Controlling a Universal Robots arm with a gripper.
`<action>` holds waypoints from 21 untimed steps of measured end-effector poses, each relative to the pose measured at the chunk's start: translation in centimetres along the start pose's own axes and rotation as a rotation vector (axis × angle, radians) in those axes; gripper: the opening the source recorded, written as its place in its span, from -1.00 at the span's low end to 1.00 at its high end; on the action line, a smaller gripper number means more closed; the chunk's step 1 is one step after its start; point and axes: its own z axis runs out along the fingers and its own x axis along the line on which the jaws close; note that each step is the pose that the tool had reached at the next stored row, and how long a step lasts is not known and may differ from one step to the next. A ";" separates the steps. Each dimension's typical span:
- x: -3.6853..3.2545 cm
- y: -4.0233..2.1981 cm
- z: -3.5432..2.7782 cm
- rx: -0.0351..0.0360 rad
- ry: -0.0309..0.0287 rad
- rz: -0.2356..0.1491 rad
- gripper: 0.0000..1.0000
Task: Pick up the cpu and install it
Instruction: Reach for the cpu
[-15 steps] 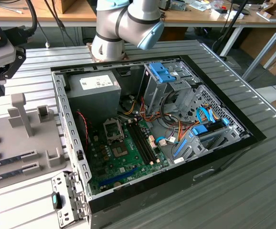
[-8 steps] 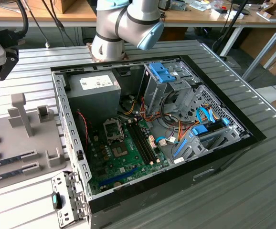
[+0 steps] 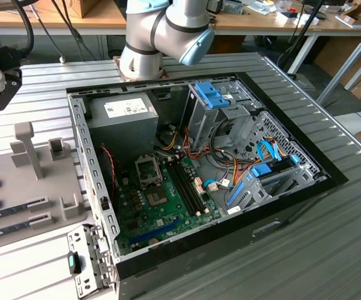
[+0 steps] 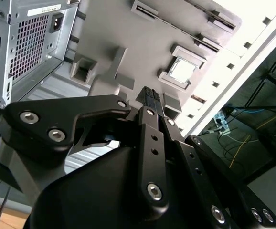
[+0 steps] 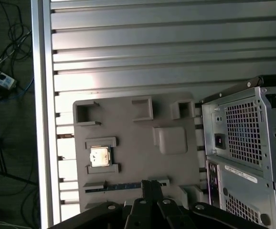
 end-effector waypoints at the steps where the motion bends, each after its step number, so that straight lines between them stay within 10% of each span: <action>1: 0.06 -0.01 0.09 0.0001 0.0000 0.000 -0.79; 21: 0.55 -0.09 1.20 0.0000 0.0000 0.000 -0.79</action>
